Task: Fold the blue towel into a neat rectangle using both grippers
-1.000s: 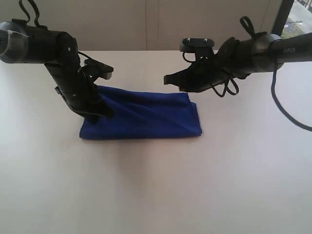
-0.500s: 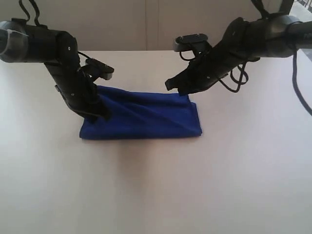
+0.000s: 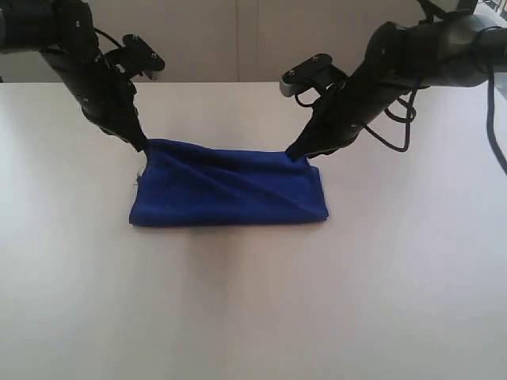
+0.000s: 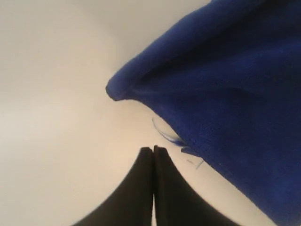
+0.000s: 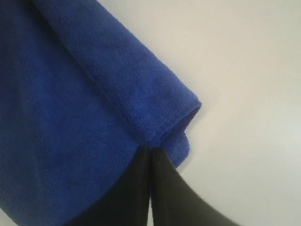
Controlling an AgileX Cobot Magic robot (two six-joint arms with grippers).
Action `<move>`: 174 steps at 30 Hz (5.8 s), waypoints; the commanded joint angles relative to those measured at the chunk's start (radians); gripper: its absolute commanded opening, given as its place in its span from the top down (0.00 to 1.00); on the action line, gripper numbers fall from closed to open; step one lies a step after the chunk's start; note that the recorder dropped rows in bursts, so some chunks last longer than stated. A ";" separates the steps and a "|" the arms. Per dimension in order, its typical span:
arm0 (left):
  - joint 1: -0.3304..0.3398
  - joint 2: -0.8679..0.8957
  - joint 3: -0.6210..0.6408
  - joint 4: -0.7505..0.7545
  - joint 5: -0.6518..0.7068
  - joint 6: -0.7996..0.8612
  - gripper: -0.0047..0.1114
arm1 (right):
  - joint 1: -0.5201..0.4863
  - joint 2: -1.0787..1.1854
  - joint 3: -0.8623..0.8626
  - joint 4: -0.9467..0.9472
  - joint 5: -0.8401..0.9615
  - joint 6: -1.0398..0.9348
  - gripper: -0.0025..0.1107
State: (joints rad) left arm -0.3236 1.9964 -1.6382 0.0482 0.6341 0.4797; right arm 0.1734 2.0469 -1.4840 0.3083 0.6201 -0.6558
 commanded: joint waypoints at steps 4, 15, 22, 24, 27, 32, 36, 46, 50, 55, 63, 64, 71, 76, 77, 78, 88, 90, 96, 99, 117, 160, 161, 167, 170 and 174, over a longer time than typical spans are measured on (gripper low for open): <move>0.012 0.081 -0.044 -0.122 -0.091 0.170 0.96 | -0.006 -0.012 -0.006 -0.011 0.007 -0.230 0.80; 0.012 0.132 -0.046 -0.122 -0.181 0.269 0.63 | -0.006 0.014 0.020 -0.007 0.007 -0.579 0.70; 0.012 0.157 -0.046 -0.111 -0.199 0.340 0.60 | -0.006 0.035 0.020 -0.005 -0.002 -0.690 0.63; 0.012 0.157 -0.046 -0.111 -0.216 0.392 0.60 | -0.006 0.042 0.020 0.014 -0.017 -0.737 0.60; 0.012 0.157 -0.046 -0.108 -0.231 0.438 0.60 | -0.002 0.048 0.020 0.022 -0.037 -0.759 0.60; 0.012 0.157 -0.046 -0.100 -0.266 0.443 0.60 | 0.006 0.050 0.020 0.044 -0.059 -0.792 0.60; 0.012 0.157 -0.046 -0.092 -0.278 0.443 0.60 | 0.013 0.059 0.020 0.074 -0.083 -0.829 0.60; 0.012 0.199 -0.046 -0.092 -0.326 0.471 0.60 | 0.015 0.097 0.020 0.079 -0.133 -0.832 0.66; 0.012 0.221 -0.046 -0.092 -0.333 0.471 0.60 | 0.015 0.106 0.020 0.080 -0.131 -0.832 0.66; 0.012 0.228 -0.046 -0.092 -0.326 0.471 0.61 | 0.015 0.110 0.020 0.080 -0.135 -0.832 0.76; 0.012 0.226 -0.046 -0.070 -0.326 0.471 0.96 | 0.015 0.110 0.020 0.080 -0.156 -0.832 0.98; 0.012 0.226 -0.048 -0.070 -0.326 0.471 0.96 | 0.015 0.110 0.020 0.080 -0.167 -0.832 0.98; 0.010 0.170 -0.048 -0.070 -0.304 0.412 0.96 | 0.015 0.073 0.020 0.080 -0.210 -0.768 0.98; 0.010 0.102 -0.048 -0.071 -0.222 0.340 0.96 | 0.015 0.022 0.020 0.078 -0.198 -0.727 0.98; 0.010 0.092 -0.048 -0.077 -0.194 0.330 0.96 | 0.015 0.007 0.020 0.076 -0.180 -0.727 0.98; 0.010 0.085 -0.048 -0.082 -0.170 0.324 0.96 | 0.015 -0.002 0.020 0.076 -0.164 -0.727 0.98; -0.022 -0.033 -0.048 -0.138 0.128 0.253 0.96 | 0.015 -0.128 0.020 -0.040 0.056 -0.579 0.98; -0.034 -0.050 -0.048 -0.148 0.158 0.234 0.96 | 0.015 -0.150 0.020 -0.078 0.116 -0.528 0.98; -0.073 -0.103 -0.048 -0.149 0.278 0.143 0.96 | 0.017 -0.246 0.075 -0.077 0.199 -0.499 0.98; -0.091 -0.129 -0.048 -0.149 0.334 0.122 0.96 | 0.017 -0.298 0.126 -0.075 0.240 -0.499 0.98; -0.109 -0.238 0.059 -0.227 0.587 0.025 0.96 | 0.135 -0.532 0.393 -0.067 0.324 -0.454 0.98; -0.107 -0.401 0.451 -0.221 -0.005 0.025 0.96 | 0.183 -0.553 0.529 -0.409 -0.067 -0.043 0.98; -0.107 -0.401 0.438 -0.194 -0.022 0.009 0.96 | 0.169 -0.540 0.528 -0.418 -0.074 -0.037 0.98; -0.107 -0.355 0.437 -0.156 -0.099 -0.009 0.96 | 0.141 -0.504 0.525 -0.418 -0.167 -0.029 0.98; -0.107 -0.334 0.437 -0.143 -0.143 -0.009 0.96 | 0.131 -0.483 0.511 -0.422 -0.181 -0.029 0.98; -0.098 -0.327 0.437 -0.136 -0.167 -0.009 0.96 | 0.122 -0.453 0.490 -0.422 -0.204 -0.029 0.98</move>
State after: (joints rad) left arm -0.4314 1.6702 -1.1974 -0.0888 0.4747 0.4805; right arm 0.3076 1.5781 -0.9770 -0.1090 0.4423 -0.6910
